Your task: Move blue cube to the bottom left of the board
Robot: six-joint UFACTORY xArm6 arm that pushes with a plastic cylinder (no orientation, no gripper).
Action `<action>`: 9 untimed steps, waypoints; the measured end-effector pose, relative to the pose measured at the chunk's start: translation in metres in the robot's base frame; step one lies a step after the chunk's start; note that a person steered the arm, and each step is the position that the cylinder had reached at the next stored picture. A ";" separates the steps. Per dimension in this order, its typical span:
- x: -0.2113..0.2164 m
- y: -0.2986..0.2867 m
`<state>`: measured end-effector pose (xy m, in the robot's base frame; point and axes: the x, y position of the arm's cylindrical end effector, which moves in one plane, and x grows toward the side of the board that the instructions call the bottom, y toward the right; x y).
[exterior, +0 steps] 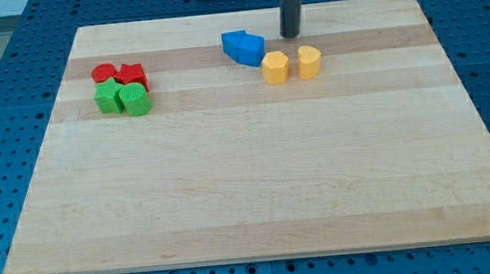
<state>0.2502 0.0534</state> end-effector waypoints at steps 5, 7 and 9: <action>0.115 -0.045; 0.199 -0.076; 0.204 -0.031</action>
<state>0.4546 0.0225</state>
